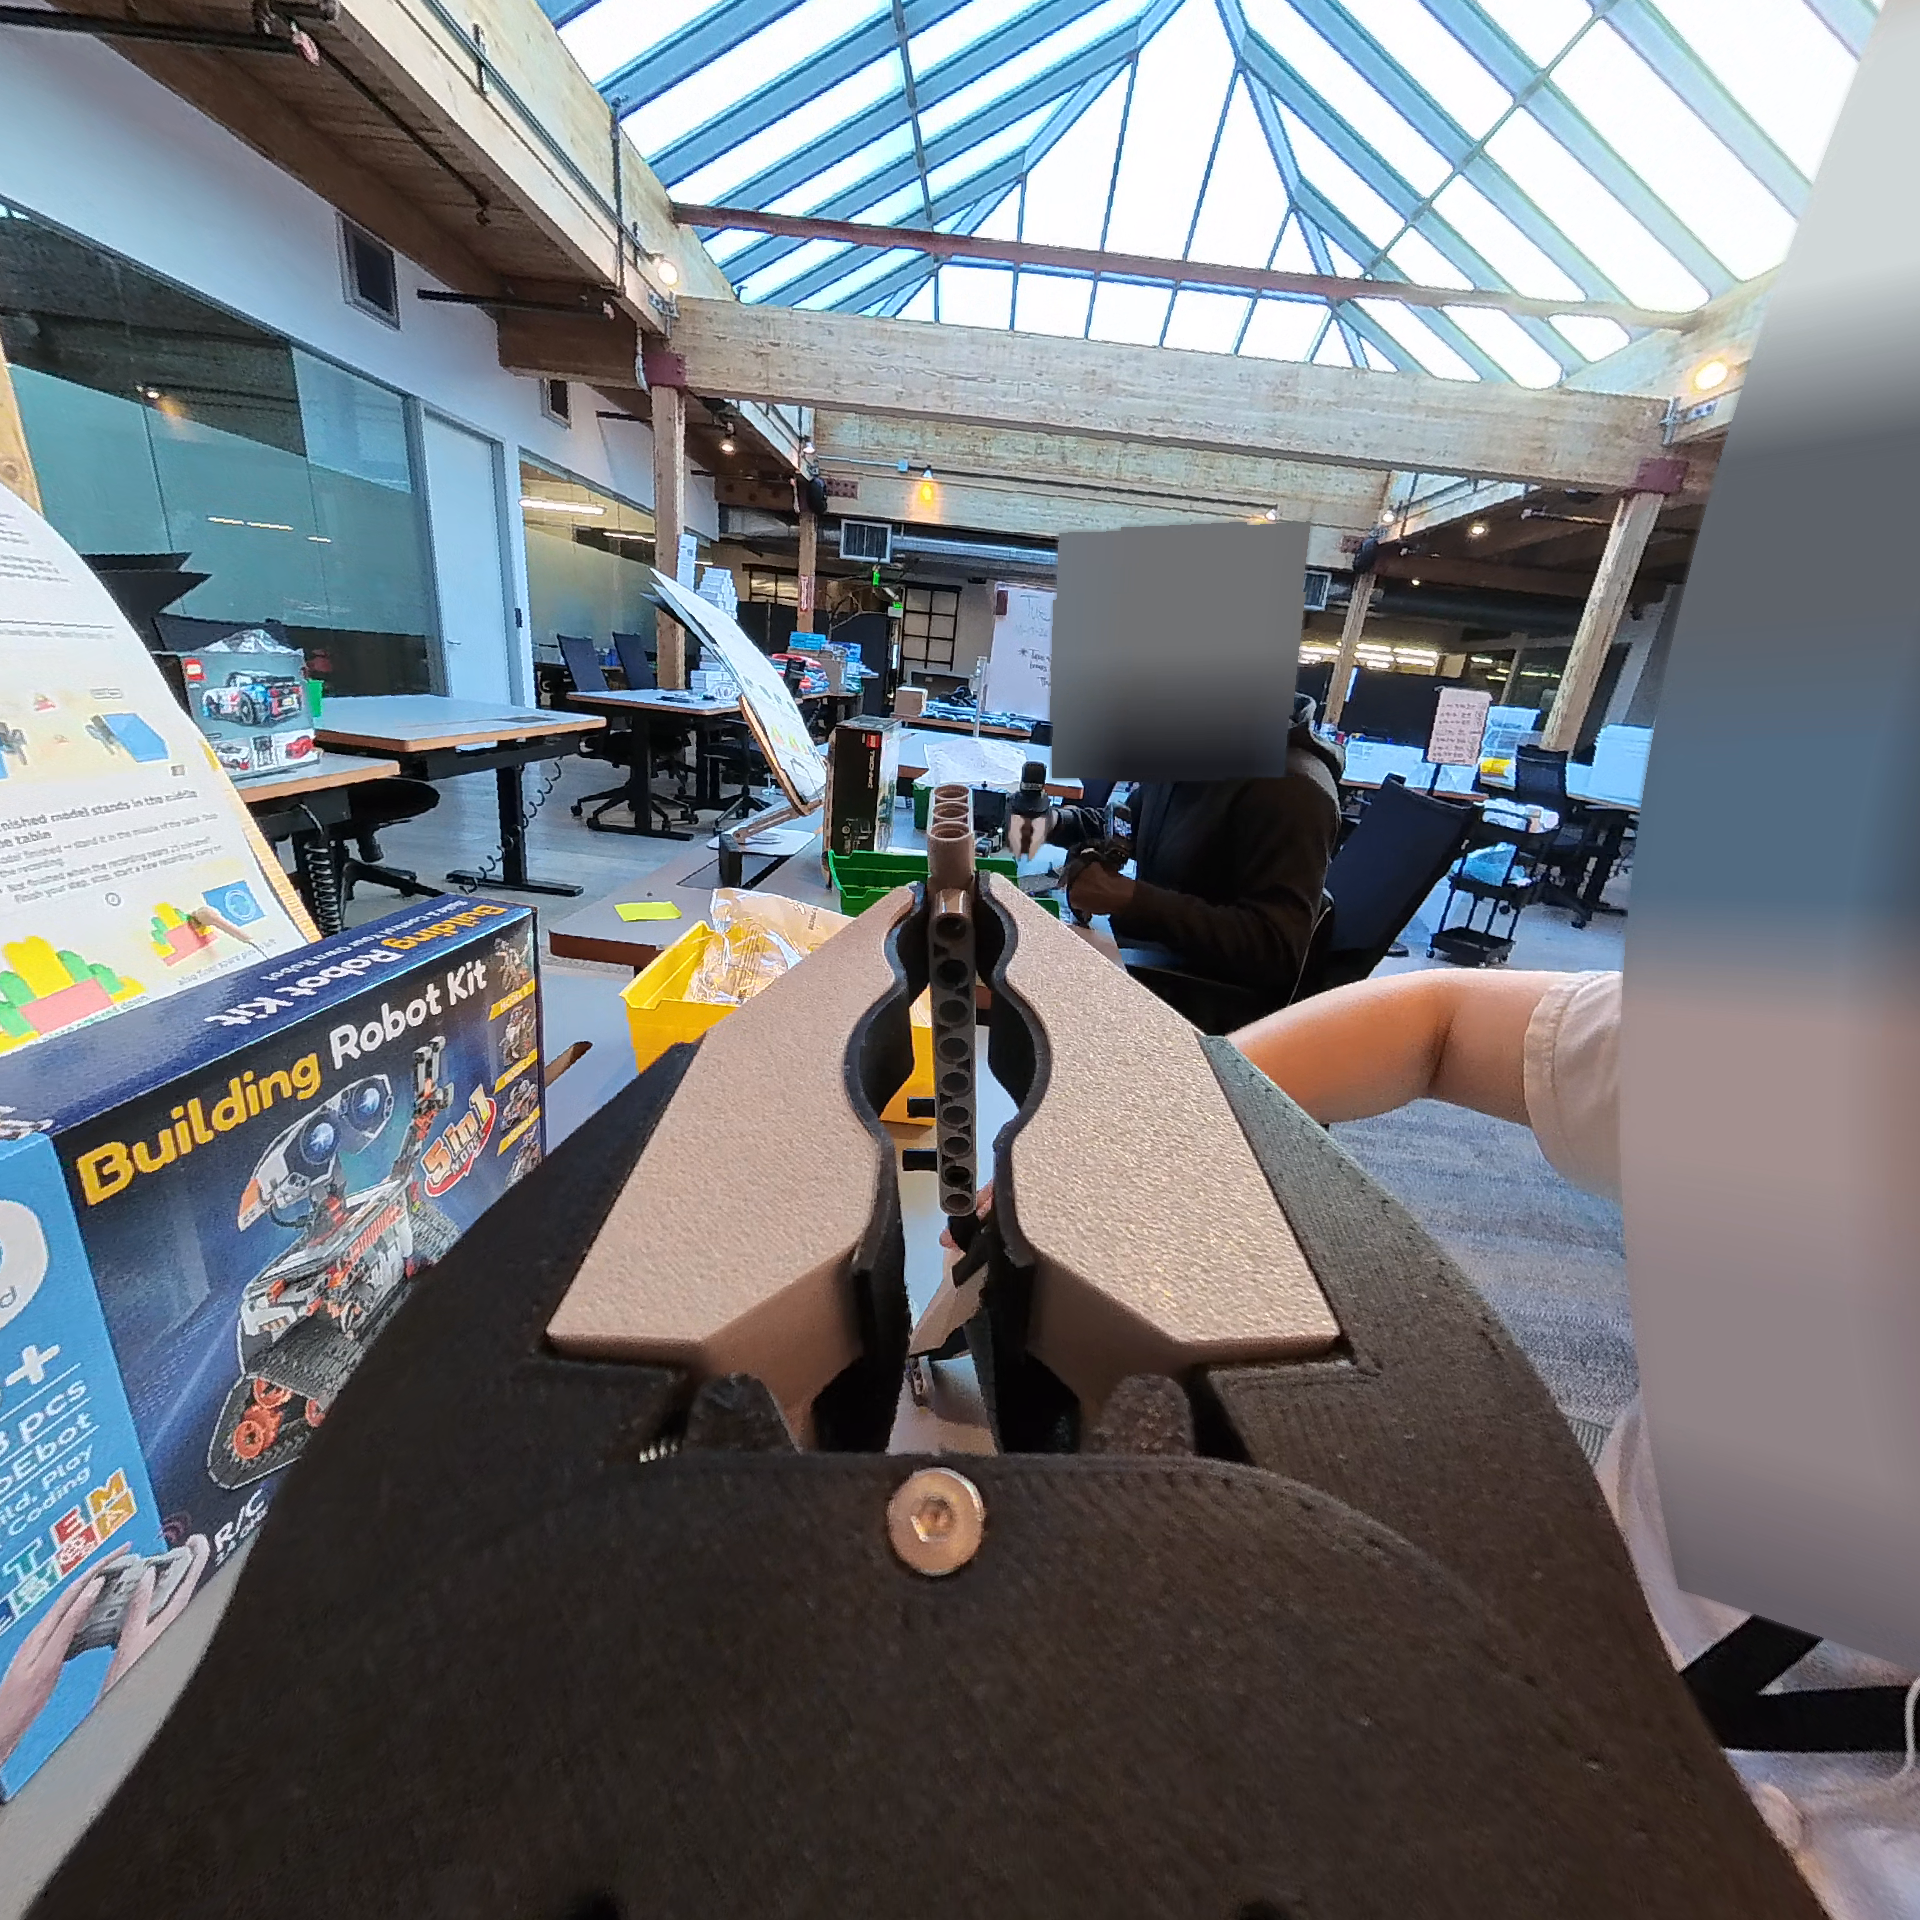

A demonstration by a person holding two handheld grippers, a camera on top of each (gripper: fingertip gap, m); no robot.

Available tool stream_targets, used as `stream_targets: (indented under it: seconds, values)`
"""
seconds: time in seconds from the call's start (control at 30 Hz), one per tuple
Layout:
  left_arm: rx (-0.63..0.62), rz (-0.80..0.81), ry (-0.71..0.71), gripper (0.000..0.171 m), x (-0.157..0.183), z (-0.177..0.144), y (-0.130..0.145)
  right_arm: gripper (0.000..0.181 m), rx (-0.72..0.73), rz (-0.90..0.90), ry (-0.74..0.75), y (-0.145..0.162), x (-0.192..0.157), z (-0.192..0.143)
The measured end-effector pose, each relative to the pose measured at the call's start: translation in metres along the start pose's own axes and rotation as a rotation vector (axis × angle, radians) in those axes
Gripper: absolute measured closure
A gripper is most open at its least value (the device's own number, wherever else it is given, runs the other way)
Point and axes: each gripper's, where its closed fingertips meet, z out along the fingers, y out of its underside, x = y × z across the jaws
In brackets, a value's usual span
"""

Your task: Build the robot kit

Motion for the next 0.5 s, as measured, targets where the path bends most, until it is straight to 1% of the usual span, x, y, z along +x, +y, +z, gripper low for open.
stream_targets:
  seconds: [0.13, 0.5]
  values:
    - [0.002, -0.004, -0.001, 0.166, -0.0002, -0.0004, -0.0005, 0.174, 0.011, 0.005, -0.025, -0.0001, -0.0025, -0.0018]
    - [0.006, -0.009, -0.004, 0.167, -0.0008, -0.0024, -0.0016, 0.174, 0.058, 0.088, -0.144, -0.0015, -0.0098, -0.0069]
